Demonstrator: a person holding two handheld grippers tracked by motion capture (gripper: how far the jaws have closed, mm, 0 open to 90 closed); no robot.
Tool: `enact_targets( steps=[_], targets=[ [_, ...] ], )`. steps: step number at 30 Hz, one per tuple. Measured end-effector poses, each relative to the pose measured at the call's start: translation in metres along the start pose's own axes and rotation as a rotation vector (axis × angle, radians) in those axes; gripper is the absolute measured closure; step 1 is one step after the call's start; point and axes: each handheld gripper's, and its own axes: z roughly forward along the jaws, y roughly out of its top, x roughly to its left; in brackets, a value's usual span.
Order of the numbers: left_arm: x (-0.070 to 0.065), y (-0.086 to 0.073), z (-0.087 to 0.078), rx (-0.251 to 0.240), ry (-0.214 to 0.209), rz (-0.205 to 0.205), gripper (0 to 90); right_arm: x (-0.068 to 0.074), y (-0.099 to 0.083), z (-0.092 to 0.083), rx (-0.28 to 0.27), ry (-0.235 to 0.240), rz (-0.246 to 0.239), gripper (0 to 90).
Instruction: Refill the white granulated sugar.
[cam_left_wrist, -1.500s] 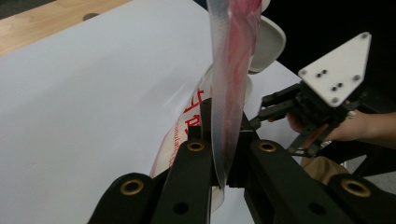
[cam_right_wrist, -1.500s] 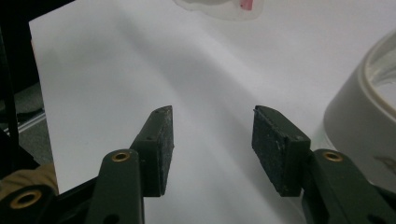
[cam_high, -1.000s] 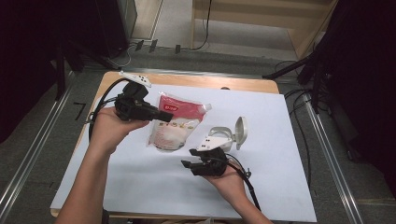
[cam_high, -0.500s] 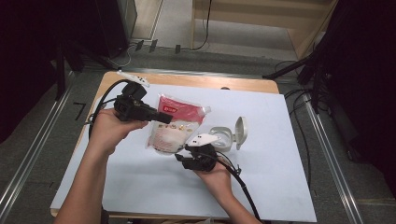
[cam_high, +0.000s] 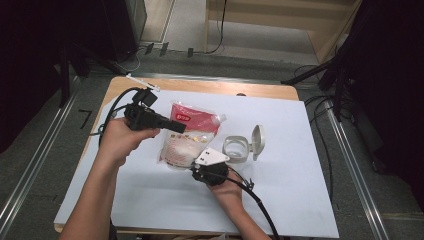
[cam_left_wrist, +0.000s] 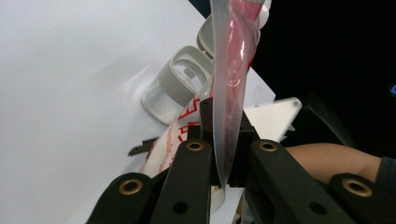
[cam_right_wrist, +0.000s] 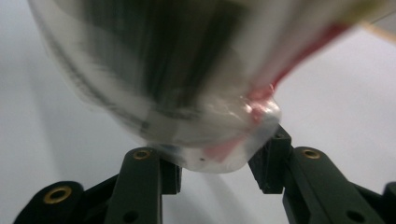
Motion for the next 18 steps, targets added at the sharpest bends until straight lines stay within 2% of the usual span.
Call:
enact_targets(
  steps=[2, 5, 8, 9, 10, 12, 14, 18],
  targets=[
    [-0.003, 0.001, 0.004, 0.003, 0.04, 0.009, 89.3, 0.006, 0.001, -0.001, -0.006, 0.024, 0.012, 58.4],
    [-0.008, 0.003, 0.008, 0.001, 0.059, 0.044, 88.1, 0.011, 0.004, -0.004, -0.013, 0.072, 0.058, 57.7],
    [-0.012, 0.002, 0.012, 0.012, 0.091, 0.132, 86.7, 0.017, 0.006, -0.009, -0.03, 0.125, 0.099, 57.7],
    [-0.013, 0.002, 0.013, 0.015, 0.095, 0.14, 86.9, 0.019, 0.008, -0.011, -0.04, 0.151, 0.108, 57.7],
    [-0.013, 0.001, 0.013, 0.016, 0.089, 0.129, 87.0, 0.022, 0.01, -0.013, -0.043, 0.168, 0.104, 57.6],
    [-0.012, 0.002, 0.016, 0.023, 0.087, 0.139, 86.1, 0.028, 0.013, -0.017, -0.049, 0.198, 0.099, 58.1],
    [-0.012, 0.001, 0.018, 0.017, 0.073, 0.149, 85.7, 0.03, 0.015, -0.019, -0.051, 0.236, 0.135, 58.0],
    [-0.01, 0.002, 0.026, 0.042, 0.058, 0.121, 85.1, 0.03, 0.018, -0.022, -0.058, 0.283, 0.196, 58.0]
  ],
)
